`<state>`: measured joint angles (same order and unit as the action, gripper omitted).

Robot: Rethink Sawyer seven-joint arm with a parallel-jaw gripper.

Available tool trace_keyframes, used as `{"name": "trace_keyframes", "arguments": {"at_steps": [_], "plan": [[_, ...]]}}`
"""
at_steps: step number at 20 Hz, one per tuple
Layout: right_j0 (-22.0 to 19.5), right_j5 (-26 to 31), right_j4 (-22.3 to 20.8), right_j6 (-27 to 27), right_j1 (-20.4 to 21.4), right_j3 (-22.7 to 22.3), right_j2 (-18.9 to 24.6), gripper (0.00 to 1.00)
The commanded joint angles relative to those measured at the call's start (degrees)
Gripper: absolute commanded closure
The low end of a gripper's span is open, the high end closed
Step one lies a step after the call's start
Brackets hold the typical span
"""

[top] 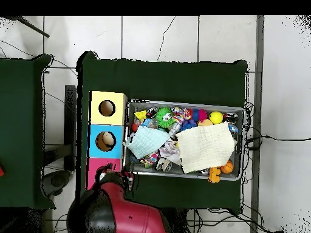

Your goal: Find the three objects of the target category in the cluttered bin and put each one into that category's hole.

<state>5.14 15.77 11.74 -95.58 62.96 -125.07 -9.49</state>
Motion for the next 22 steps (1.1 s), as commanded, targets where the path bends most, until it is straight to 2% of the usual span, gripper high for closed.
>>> {"name": "trace_keyframes", "arguments": {"at_steps": [1,5,12,22], "plan": [[-7.8,1.2,-4.3,2.4,1.1,-4.1,8.0,0.00],[-13.2,0.3,-6.4,4.1,1.3,-4.8,11.4,0.00],[-19.8,1.6,-10.2,4.8,1.8,-4.1,15.4,0.00],[-29.8,-3.9,-18.9,3.3,-1.0,-5.3,20.6,0.00]]}}
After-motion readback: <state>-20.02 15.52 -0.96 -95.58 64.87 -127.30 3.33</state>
